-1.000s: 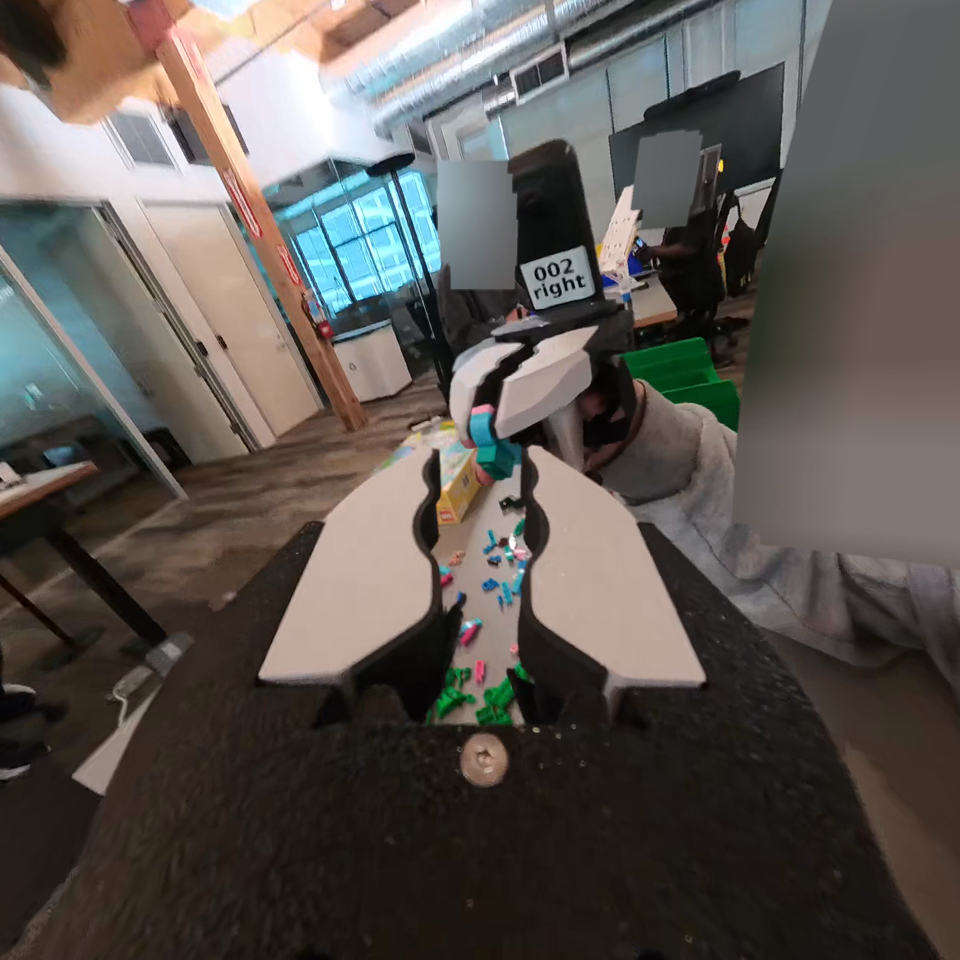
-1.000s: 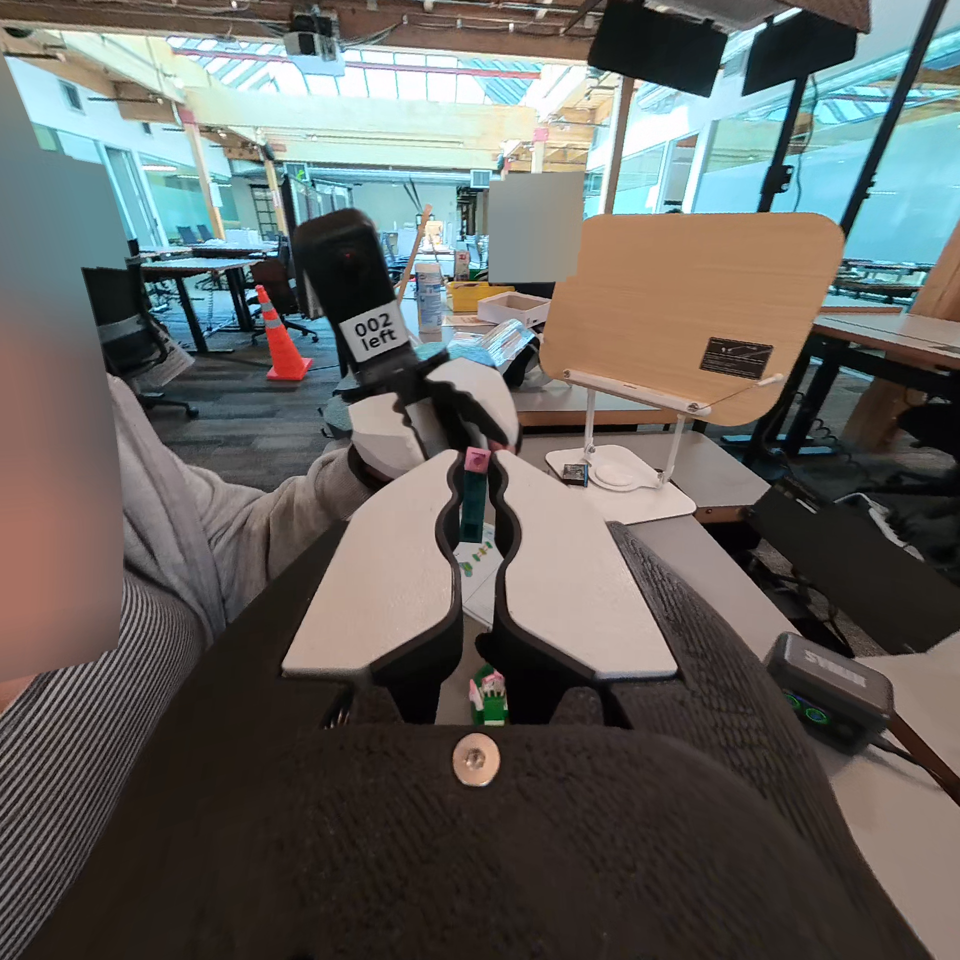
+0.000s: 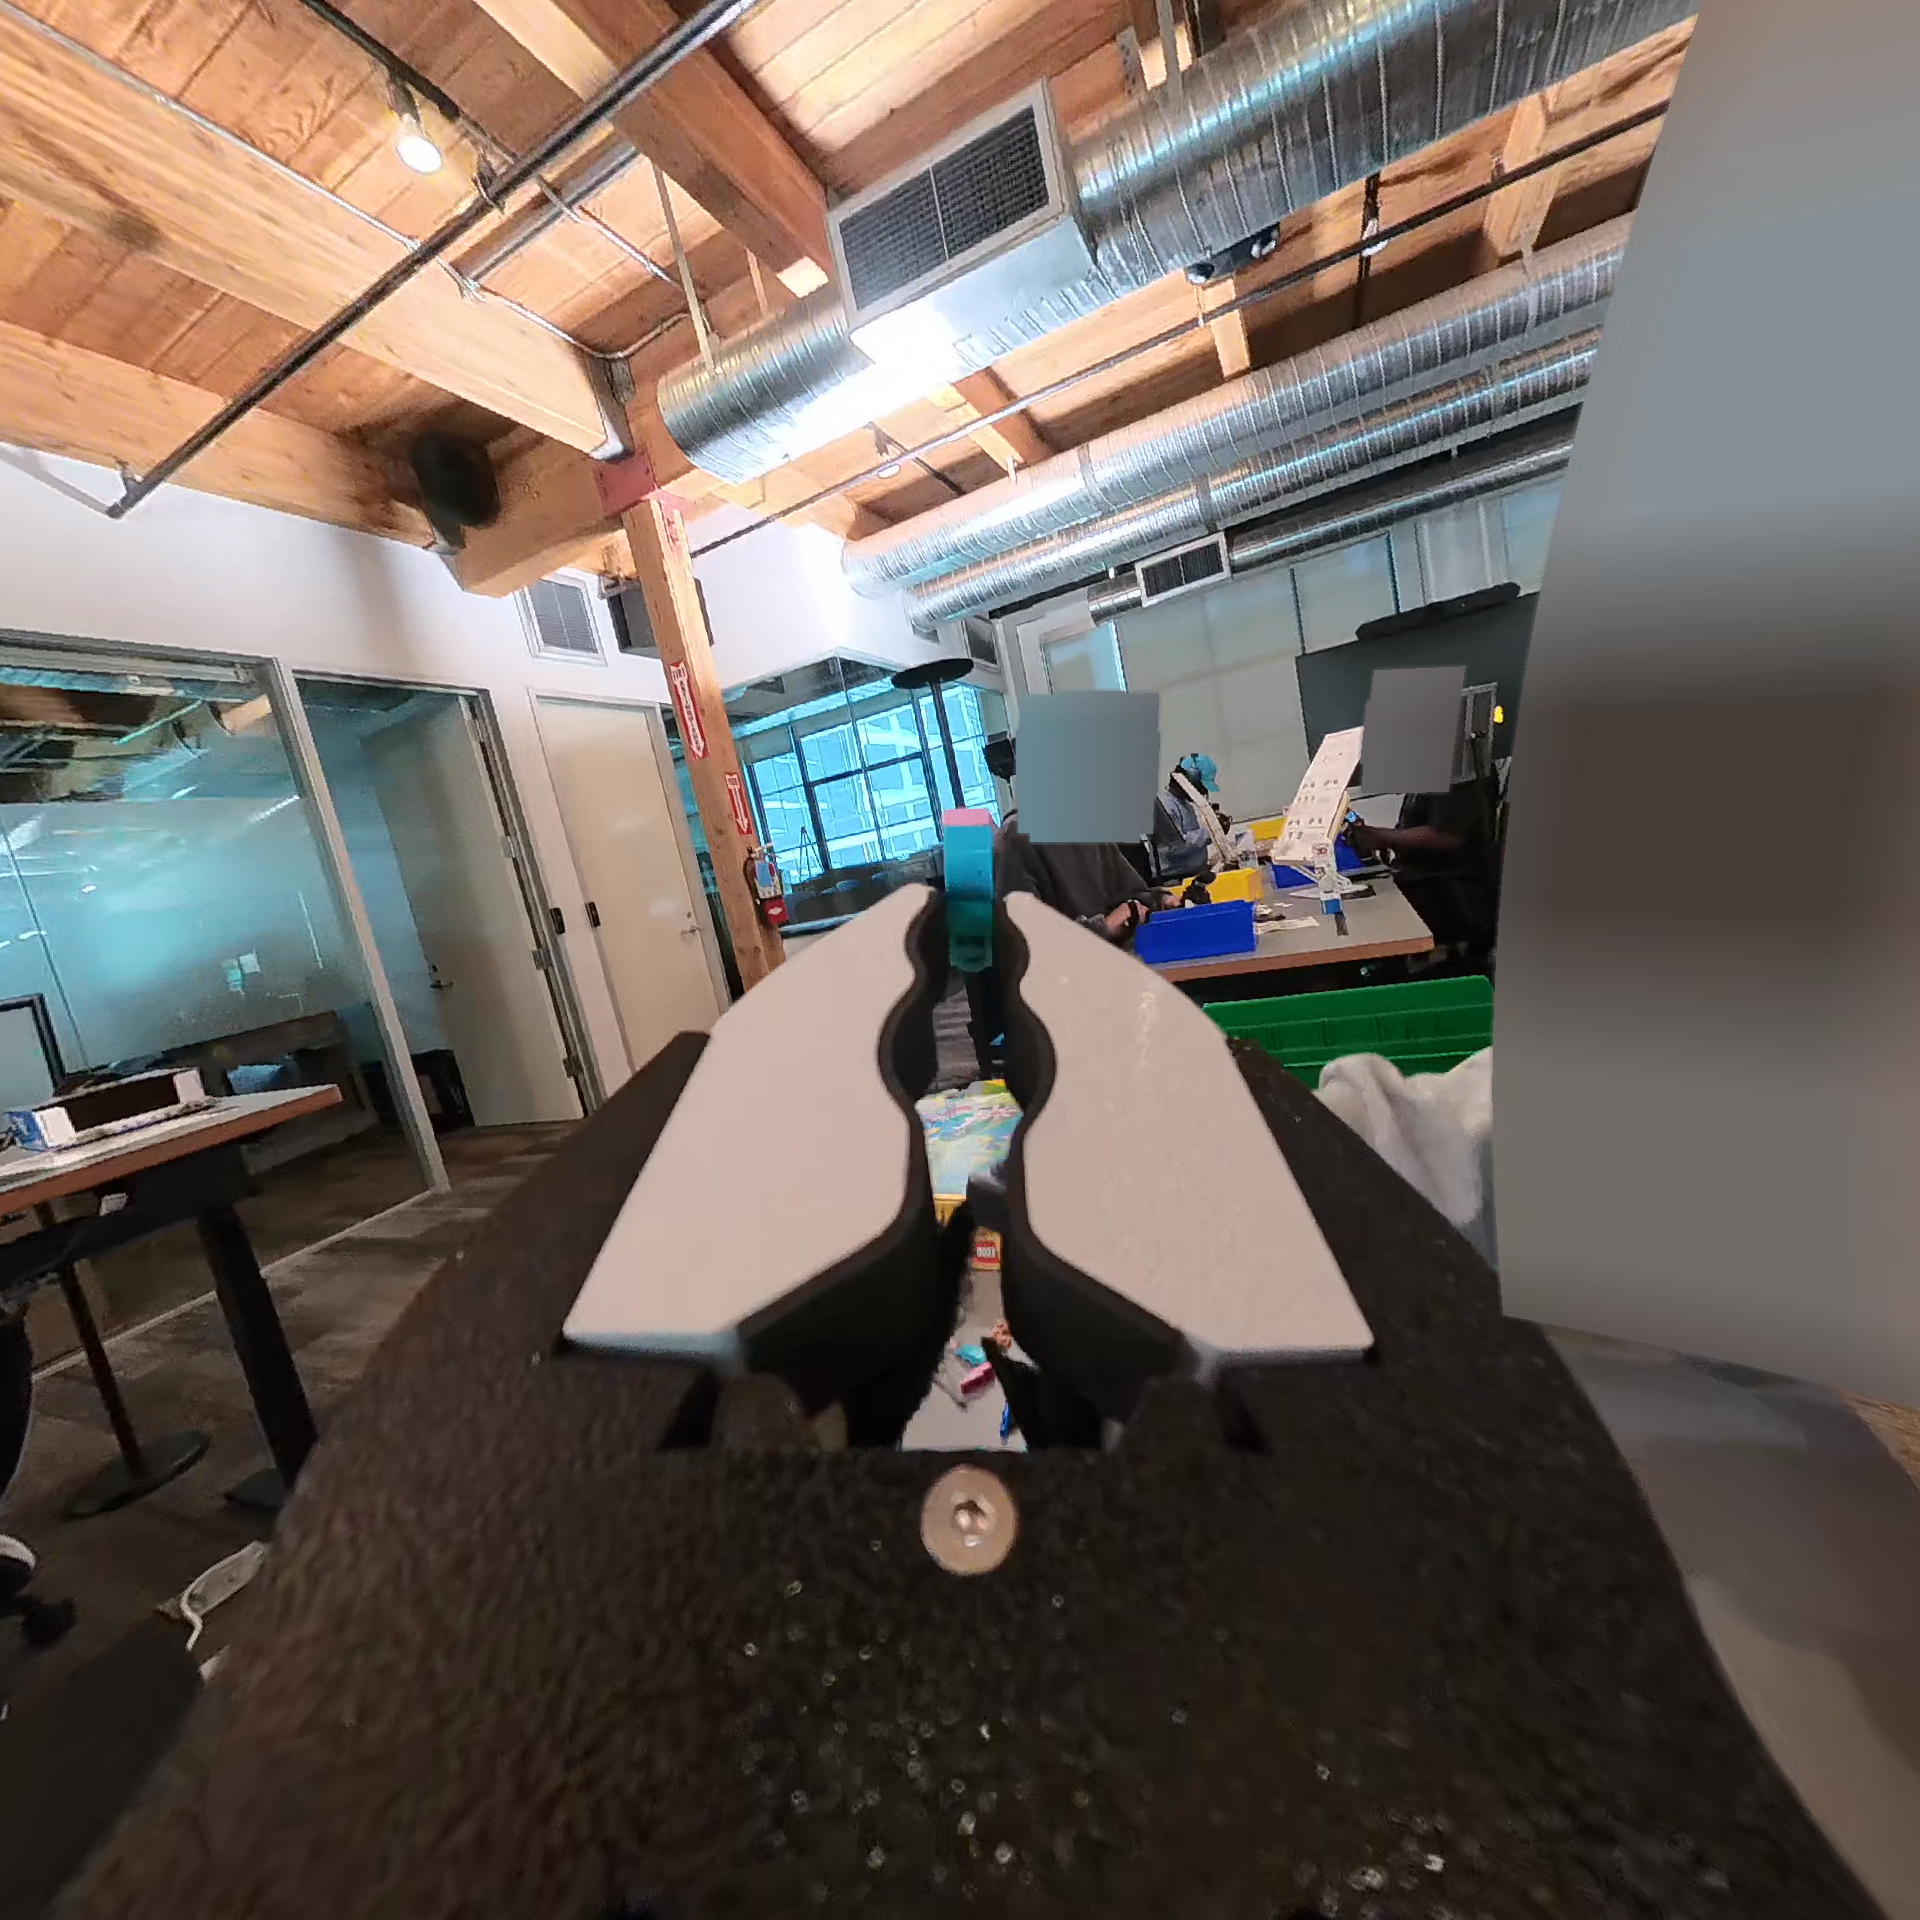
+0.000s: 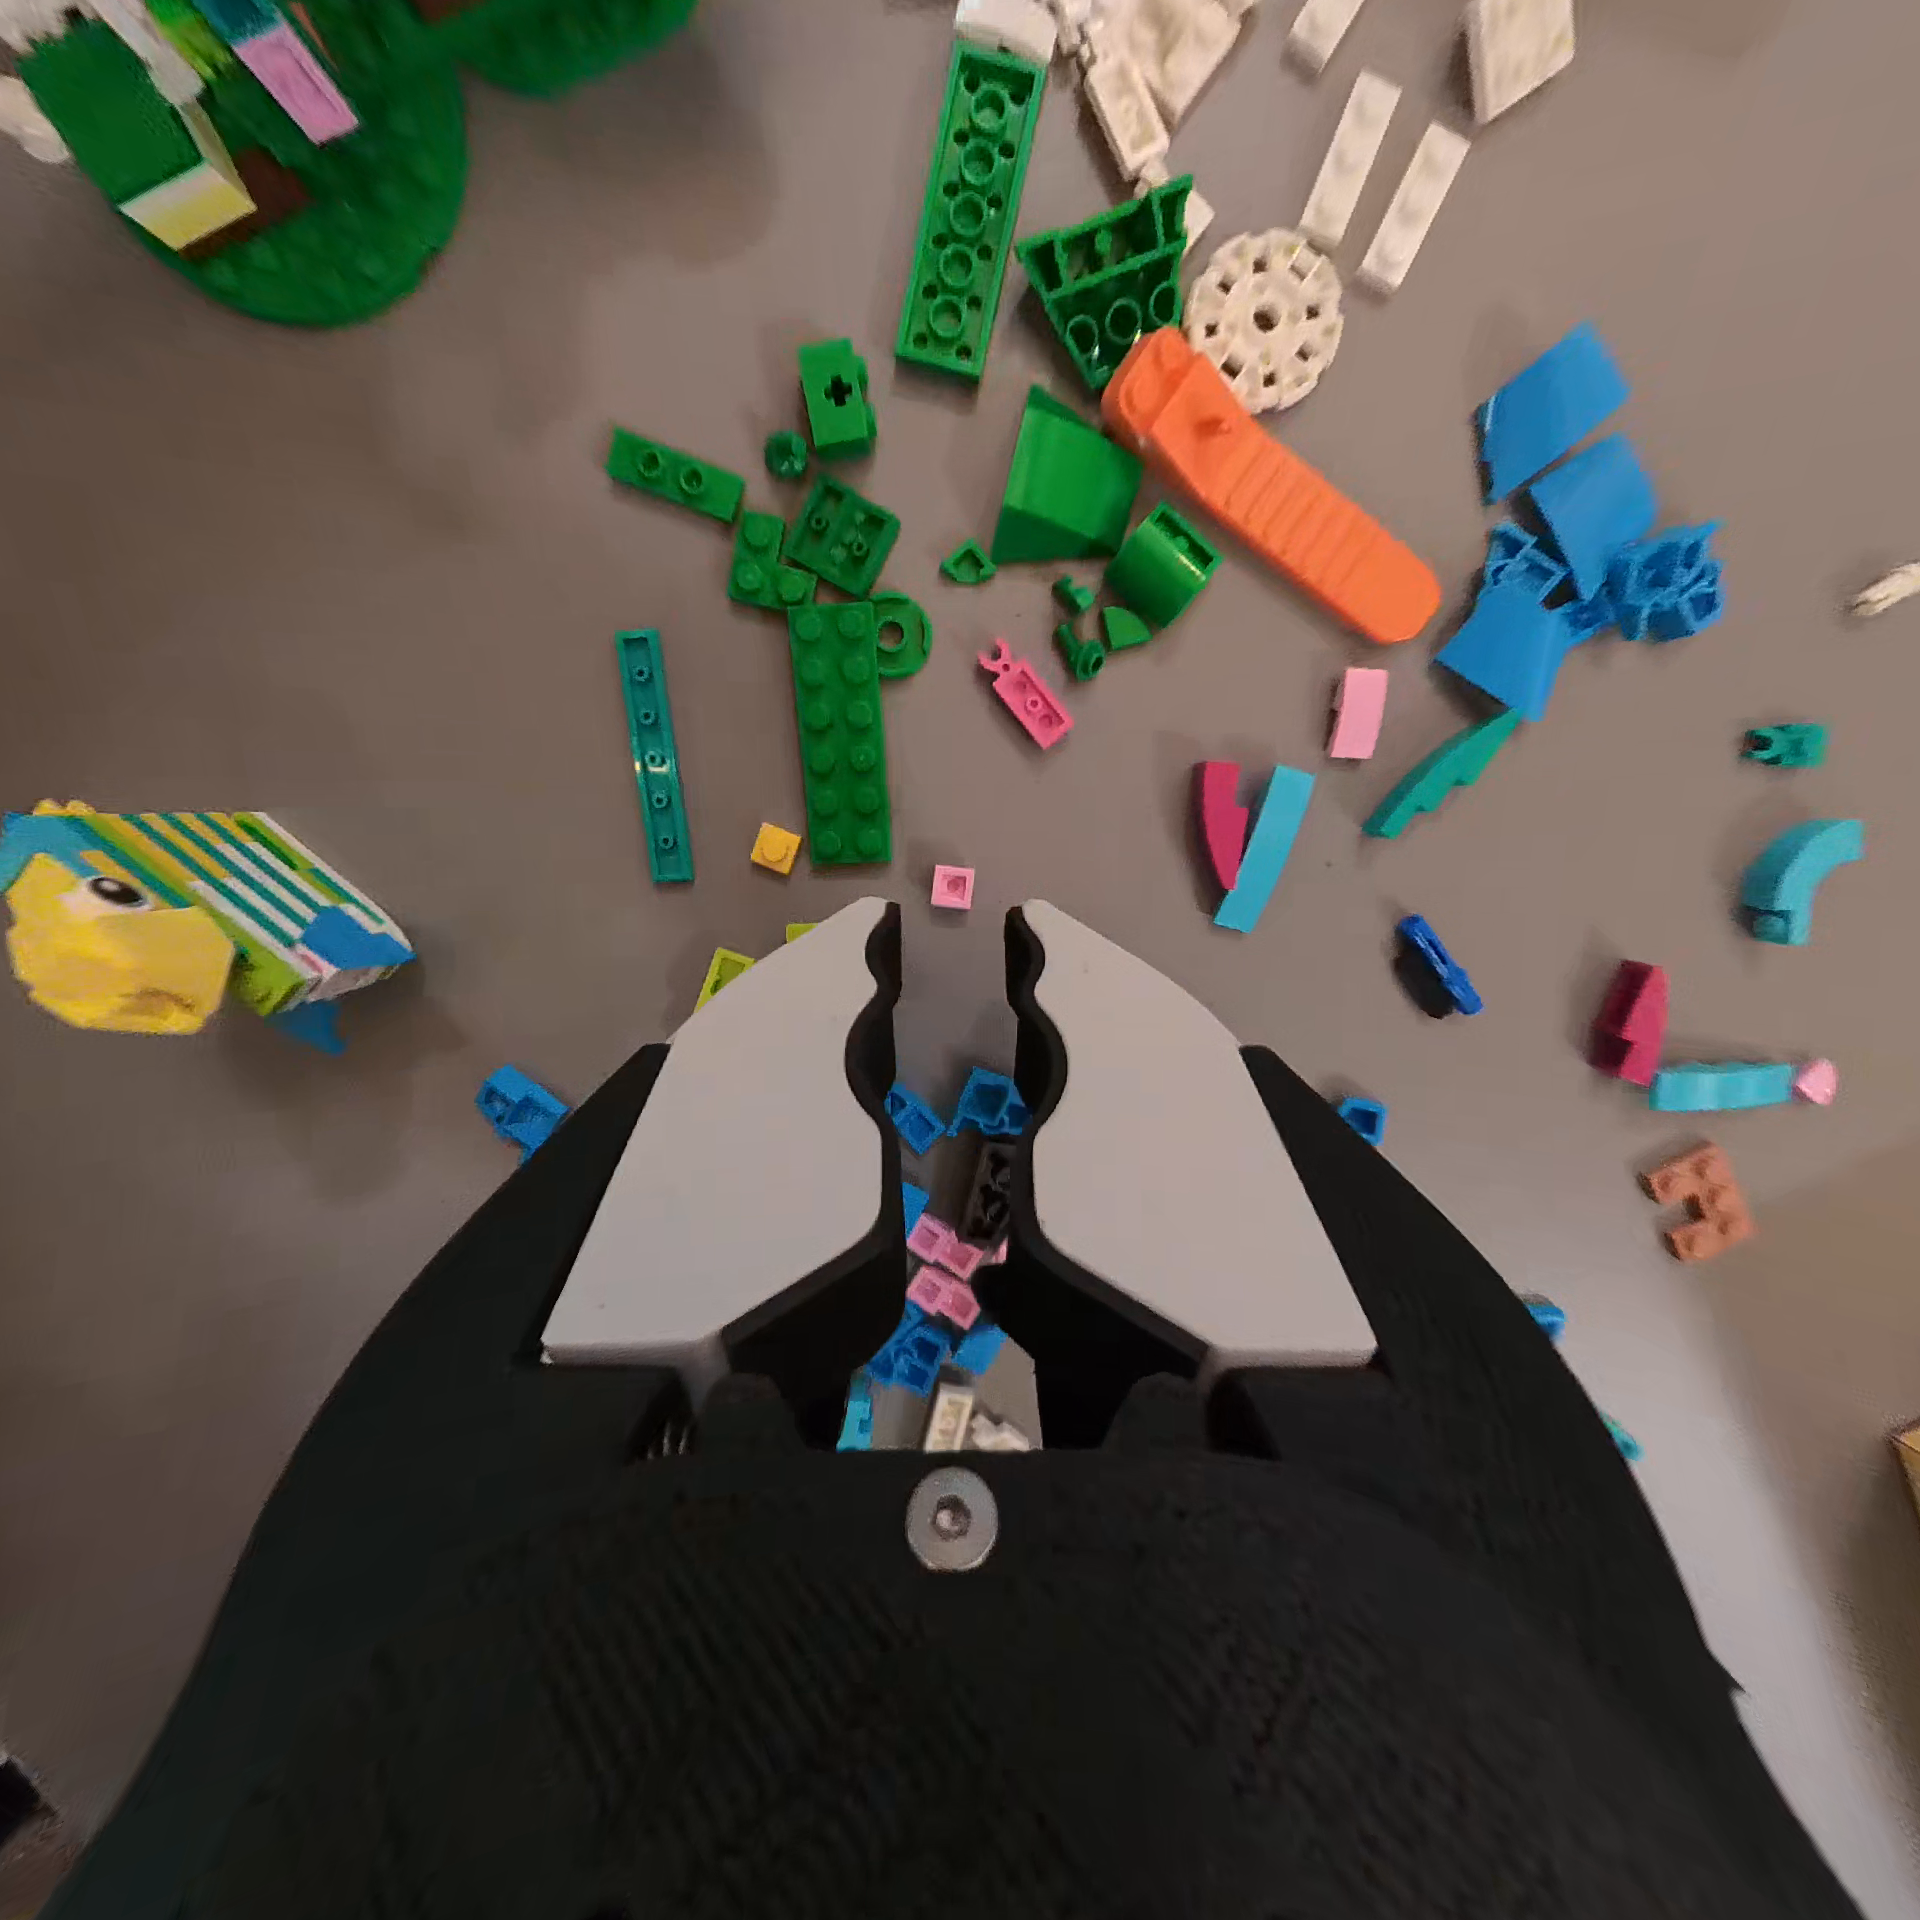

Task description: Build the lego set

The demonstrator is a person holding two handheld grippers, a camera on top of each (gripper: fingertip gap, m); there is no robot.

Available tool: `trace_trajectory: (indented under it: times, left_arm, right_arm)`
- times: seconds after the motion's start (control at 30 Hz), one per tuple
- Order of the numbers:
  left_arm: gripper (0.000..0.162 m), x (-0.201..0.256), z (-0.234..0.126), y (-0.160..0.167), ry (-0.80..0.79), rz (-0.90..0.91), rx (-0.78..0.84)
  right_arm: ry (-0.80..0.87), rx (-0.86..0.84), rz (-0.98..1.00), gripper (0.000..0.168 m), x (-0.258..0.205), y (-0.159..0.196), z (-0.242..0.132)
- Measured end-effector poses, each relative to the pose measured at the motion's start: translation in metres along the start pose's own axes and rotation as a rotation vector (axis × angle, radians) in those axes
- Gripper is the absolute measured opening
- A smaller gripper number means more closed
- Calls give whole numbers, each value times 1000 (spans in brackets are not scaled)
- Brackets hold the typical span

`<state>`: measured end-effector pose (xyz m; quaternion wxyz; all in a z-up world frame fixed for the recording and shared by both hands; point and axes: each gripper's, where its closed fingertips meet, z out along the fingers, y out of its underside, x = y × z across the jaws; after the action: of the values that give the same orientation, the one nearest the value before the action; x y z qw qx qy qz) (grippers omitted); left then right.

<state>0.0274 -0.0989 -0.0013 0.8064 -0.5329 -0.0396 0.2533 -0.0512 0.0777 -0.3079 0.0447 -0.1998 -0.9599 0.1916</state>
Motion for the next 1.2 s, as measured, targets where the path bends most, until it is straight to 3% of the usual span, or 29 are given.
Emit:
trace_trajectory:
  times: [0.8,0.93,1.07,1.2]
  left_arm:
    - [7,-9,-6,-6,-15,-18,35]
    - [7,-9,-7,-6,-15,-16,37]
    - [7,-8,-7,-11,-6,-53,103]
    - [7,-12,-5,-16,-28,-120,224]
  right_arm:
    - [-23,38,7,15,3,3,17]
    - [-30,21,-12,6,3,5,16]
    - [-52,95,-56,6,-2,-25,-20]
    - [-64,311,-266,6,-33,-111,-115]
